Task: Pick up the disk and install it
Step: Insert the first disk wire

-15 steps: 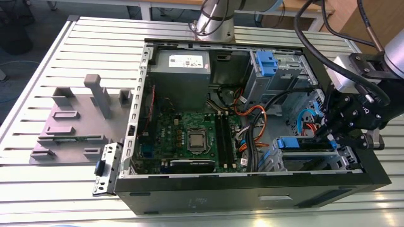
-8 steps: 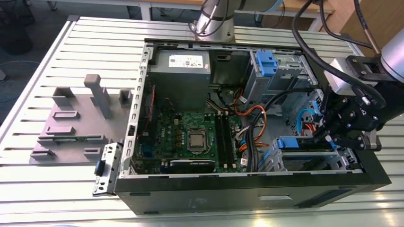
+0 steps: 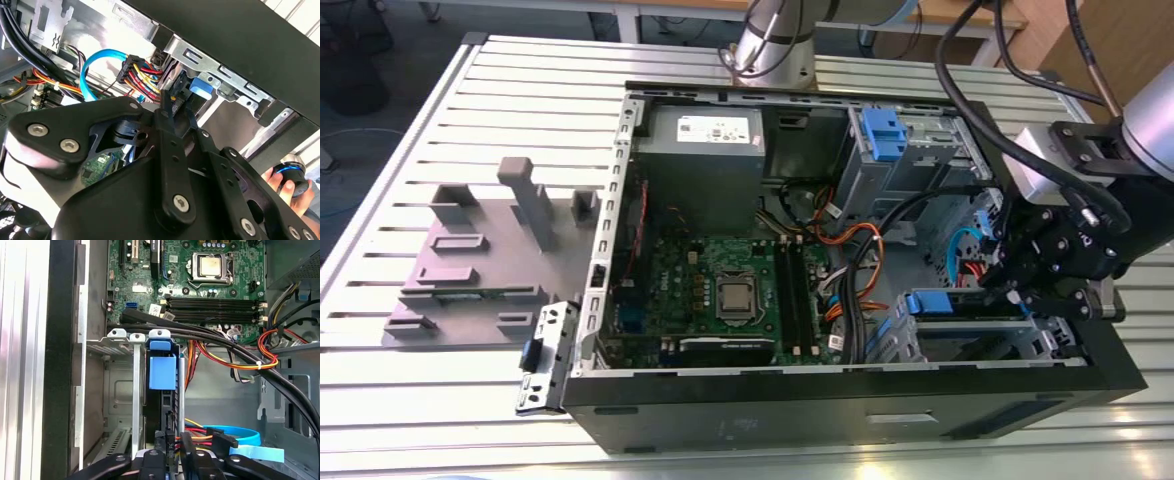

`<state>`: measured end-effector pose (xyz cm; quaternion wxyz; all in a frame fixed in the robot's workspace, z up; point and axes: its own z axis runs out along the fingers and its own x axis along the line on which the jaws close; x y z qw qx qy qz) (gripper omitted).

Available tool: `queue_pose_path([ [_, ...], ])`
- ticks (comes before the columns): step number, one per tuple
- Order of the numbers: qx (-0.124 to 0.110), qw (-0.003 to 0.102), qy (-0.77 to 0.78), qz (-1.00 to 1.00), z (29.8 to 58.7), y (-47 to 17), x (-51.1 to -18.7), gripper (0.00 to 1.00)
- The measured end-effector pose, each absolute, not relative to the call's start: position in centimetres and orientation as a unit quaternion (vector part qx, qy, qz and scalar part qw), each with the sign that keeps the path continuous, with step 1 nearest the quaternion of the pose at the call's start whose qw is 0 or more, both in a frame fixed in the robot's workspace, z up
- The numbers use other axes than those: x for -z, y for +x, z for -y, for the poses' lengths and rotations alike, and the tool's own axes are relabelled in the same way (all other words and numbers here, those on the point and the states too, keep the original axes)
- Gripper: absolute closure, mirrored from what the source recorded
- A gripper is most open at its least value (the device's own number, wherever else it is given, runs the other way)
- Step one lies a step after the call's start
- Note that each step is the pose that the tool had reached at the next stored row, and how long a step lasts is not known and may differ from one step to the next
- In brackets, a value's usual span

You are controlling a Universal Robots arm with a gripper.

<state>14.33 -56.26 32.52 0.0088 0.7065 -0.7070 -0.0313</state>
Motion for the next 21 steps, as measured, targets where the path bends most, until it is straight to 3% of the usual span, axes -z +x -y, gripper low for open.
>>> queue_pose_path([
  [10,0.031,0.008,0.706,0.707,56.3,14.3,-34.5,0.75],
  [12,0.037,0.002,0.707,0.707,56.3,14.3,-34.4,0.75],
  [16,0.045,0.001,0.707,0.706,56.3,14.5,-34.1,0.89],
  [21,0.046,0.003,0.706,0.706,56.4,14.7,-34.3,0.89],
])
